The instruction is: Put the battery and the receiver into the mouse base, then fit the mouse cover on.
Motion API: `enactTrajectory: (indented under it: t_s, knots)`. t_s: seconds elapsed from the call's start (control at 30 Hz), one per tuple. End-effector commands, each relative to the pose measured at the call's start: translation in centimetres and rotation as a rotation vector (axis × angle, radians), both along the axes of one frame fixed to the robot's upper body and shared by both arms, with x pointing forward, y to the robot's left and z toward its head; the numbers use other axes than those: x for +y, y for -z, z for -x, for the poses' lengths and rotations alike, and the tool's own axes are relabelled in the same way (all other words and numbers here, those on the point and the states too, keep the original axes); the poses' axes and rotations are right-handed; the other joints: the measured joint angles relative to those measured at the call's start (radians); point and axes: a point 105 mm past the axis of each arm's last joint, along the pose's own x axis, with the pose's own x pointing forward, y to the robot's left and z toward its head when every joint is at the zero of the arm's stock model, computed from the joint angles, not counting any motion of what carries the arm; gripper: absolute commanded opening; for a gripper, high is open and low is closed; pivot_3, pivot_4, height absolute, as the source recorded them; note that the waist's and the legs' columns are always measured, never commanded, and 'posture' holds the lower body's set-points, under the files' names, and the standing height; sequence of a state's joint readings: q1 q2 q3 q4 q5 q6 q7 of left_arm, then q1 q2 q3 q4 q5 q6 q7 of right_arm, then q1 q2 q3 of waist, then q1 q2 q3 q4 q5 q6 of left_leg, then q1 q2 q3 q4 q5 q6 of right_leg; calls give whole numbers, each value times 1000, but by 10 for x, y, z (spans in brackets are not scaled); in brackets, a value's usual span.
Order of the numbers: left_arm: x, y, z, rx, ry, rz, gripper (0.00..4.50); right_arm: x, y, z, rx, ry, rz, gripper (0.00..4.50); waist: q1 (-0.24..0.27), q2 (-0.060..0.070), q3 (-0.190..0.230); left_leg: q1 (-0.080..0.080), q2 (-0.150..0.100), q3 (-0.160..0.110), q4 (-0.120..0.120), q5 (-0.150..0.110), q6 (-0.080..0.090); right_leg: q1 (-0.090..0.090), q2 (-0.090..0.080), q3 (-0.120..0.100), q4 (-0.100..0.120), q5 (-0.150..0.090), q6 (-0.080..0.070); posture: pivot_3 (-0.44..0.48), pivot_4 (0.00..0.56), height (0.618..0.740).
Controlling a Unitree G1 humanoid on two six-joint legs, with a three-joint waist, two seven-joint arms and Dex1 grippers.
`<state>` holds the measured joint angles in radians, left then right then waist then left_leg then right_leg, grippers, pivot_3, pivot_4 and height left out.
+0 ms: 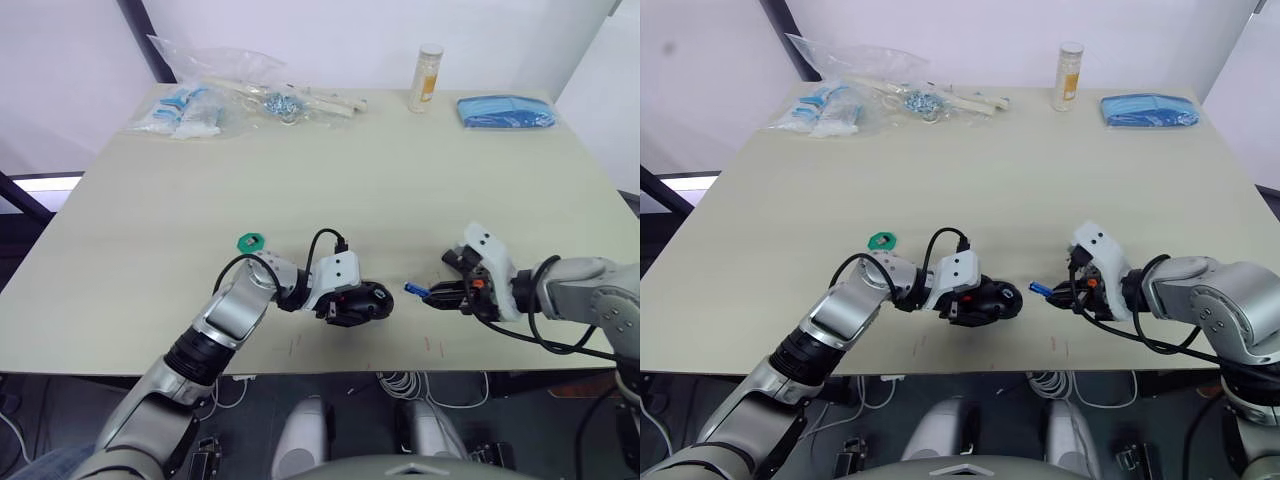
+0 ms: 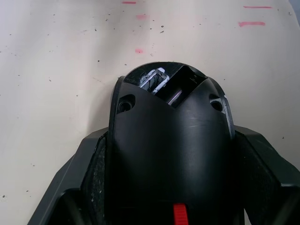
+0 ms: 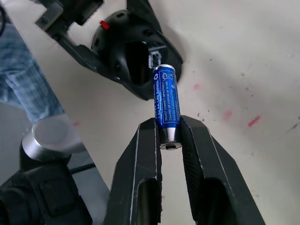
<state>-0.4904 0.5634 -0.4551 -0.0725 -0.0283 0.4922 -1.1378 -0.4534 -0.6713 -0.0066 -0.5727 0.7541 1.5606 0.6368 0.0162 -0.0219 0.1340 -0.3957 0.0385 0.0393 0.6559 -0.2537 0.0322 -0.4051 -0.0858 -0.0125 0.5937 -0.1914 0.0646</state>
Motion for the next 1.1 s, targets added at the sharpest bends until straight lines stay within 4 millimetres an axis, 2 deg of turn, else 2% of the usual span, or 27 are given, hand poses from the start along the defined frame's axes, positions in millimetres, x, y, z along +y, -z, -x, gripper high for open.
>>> enactTrajectory:
  t_s: [0.03,0.43,0.7,0.97,1.1]
  knots:
    - [11,27,4,80,-59,-77,2990,11,0,3,11,-18,9,114,1,0,0,0,0,-1,0,0,0,0,0,-1,0,0,0,0,150,740]
    - [7,28,9,111,-60,-78,2990,29,13,-7,52,9,22,114,-1,0,0,-1,0,-2,0,0,0,0,0,-1,0,0,0,0,150,740]
    - [7,28,11,112,-61,-87,2990,39,21,-6,108,-18,45,114,-1,0,0,-2,0,-2,0,0,0,0,0,-1,0,0,-1,0,150,740]
    - [6,30,14,102,-48,-97,2990,46,29,-17,138,42,67,114,-2,0,-1,-2,0,-2,0,0,0,0,0,-2,0,0,-1,0,150,740]
    - [7,30,15,108,-45,-100,2990,54,31,-16,161,55,25,114,-3,0,-3,-1,0,-2,0,0,0,0,0,-2,0,0,0,0,150,740]
